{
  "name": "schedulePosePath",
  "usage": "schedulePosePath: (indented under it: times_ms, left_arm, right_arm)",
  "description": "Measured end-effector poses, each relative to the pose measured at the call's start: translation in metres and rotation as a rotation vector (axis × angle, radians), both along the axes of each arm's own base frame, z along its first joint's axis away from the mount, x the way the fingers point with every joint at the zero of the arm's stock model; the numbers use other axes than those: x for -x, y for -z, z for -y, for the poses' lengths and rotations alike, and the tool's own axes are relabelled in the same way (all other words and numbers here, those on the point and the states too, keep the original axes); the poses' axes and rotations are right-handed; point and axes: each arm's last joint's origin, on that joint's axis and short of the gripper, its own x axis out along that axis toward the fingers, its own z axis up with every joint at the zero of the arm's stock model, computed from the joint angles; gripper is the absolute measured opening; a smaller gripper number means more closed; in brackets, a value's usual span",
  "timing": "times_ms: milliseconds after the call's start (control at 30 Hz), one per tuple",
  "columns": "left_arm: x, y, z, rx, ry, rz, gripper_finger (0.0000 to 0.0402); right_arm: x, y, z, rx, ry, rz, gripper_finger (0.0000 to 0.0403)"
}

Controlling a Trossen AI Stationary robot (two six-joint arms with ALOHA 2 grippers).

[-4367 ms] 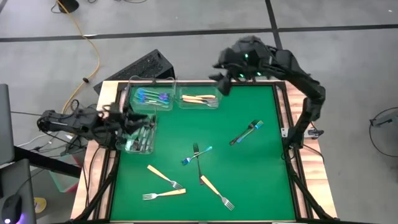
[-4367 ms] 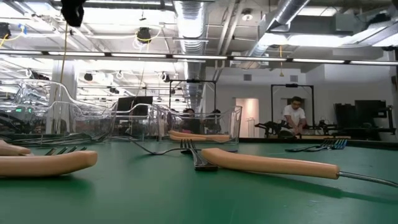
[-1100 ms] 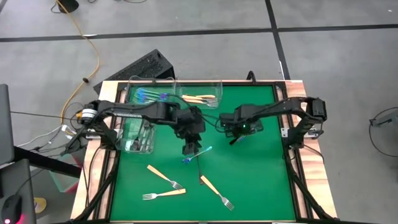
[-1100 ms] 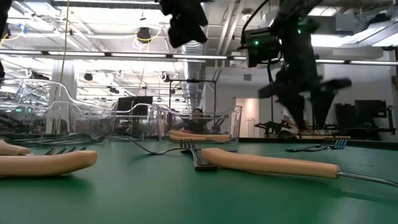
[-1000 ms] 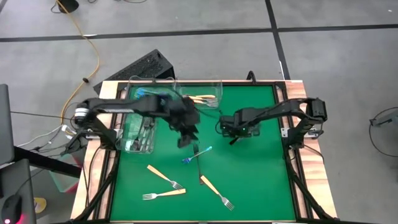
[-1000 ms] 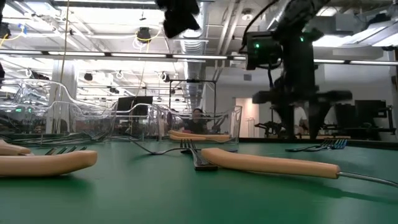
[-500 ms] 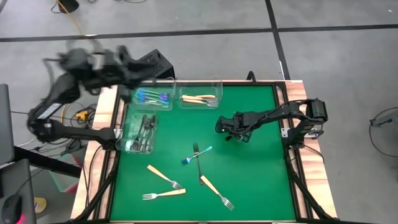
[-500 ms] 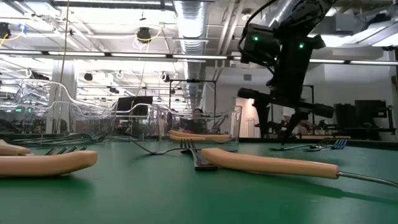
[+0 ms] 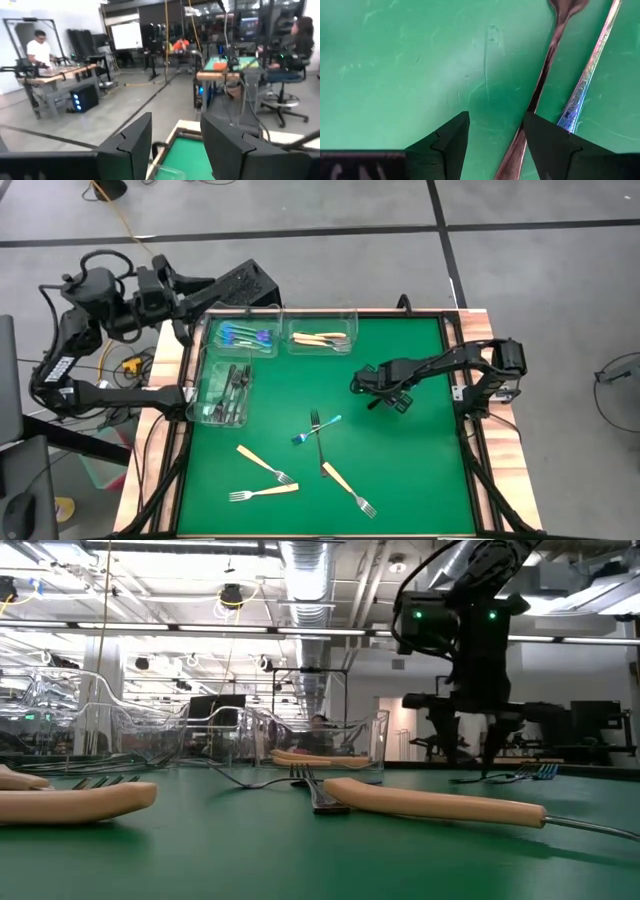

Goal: Sort silverware by color (type)
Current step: Put the black fork into the middle left transparent bin

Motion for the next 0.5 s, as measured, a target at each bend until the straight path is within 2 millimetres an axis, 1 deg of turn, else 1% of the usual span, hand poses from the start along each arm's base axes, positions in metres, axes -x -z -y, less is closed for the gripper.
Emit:
schedulePosePath:
  times_ms: [67,133,200,300,400,500]
  left_arm:
    - [-0.001,0.001,0.0,-0.003,0.013,-0.002,0.0153]
    - [-0.004,0.003,0.0,-0.004,0.018,0.002,0.0153]
    - [-0.006,0.005,0.0,-0.003,0.021,0.0,0.0153]
    - [-0.012,0.012,-0.002,0.008,0.026,-0.026,0.0153]
    - [-0.019,0.018,-0.005,0.031,0.025,-0.052,0.0153]
    - [-0.025,0.02,-0.007,0.038,0.044,-0.063,0.0153]
  right_arm:
    - [-0.001,-0.003,0.001,0.0,-0.007,-0.007,0.0216]
    - [0.0,-0.013,0.002,0.002,-0.02,-0.033,0.0216]
    - [0.004,-0.022,0.003,0.005,-0.015,-0.096,0.0216]
    - [0.013,-0.031,0.004,-0.005,-0.008,-0.201,0.0216]
    - [0.014,-0.032,0.004,-0.01,-0.006,-0.215,0.0216]
    - [0.012,-0.025,0.007,-0.01,0.006,-0.201,0.0216]
